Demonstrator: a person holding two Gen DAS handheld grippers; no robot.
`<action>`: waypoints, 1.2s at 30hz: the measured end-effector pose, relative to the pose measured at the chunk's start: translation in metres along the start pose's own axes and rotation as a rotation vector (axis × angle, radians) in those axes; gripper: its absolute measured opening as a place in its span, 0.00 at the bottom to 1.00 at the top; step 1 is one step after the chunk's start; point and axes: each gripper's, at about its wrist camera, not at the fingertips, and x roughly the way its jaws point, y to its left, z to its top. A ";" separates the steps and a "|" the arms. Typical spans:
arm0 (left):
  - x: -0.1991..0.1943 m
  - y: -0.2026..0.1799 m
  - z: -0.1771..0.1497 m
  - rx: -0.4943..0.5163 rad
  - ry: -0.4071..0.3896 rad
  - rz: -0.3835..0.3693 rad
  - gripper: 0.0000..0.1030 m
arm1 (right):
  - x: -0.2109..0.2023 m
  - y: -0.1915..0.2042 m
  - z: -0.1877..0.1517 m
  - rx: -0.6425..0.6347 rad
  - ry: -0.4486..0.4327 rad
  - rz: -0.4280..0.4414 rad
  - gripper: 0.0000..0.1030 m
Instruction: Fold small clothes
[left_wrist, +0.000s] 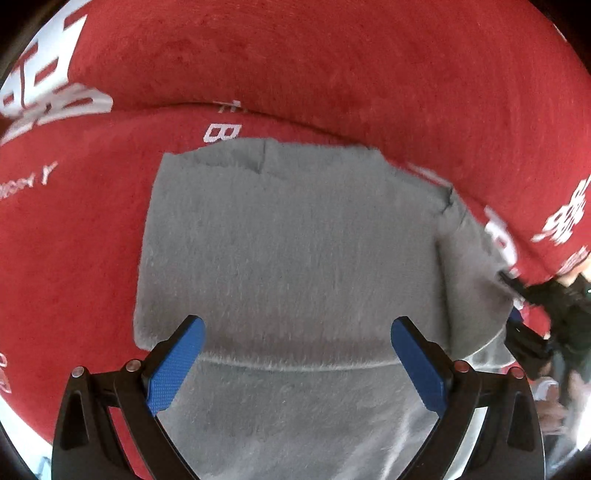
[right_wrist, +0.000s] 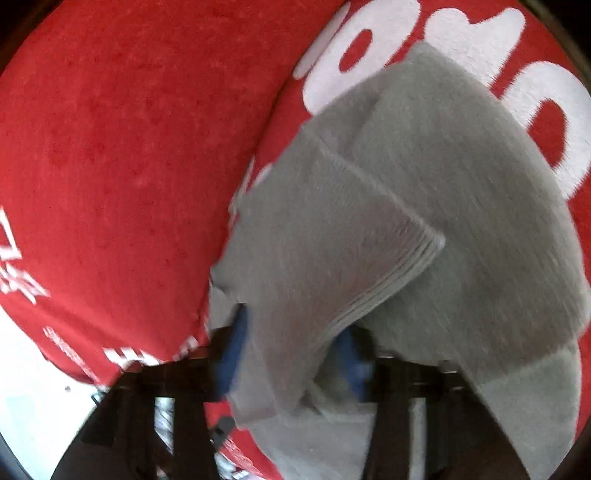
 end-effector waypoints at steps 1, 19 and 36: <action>-0.001 0.004 0.003 -0.019 -0.001 -0.034 0.98 | 0.004 0.015 -0.001 -0.059 -0.004 -0.001 0.10; 0.032 0.038 0.021 -0.216 0.122 -0.394 0.98 | 0.059 0.057 -0.100 -0.533 0.393 -0.108 0.52; 0.034 0.009 0.029 -0.112 0.095 -0.244 0.07 | -0.068 -0.092 -0.006 0.093 0.022 -0.039 0.15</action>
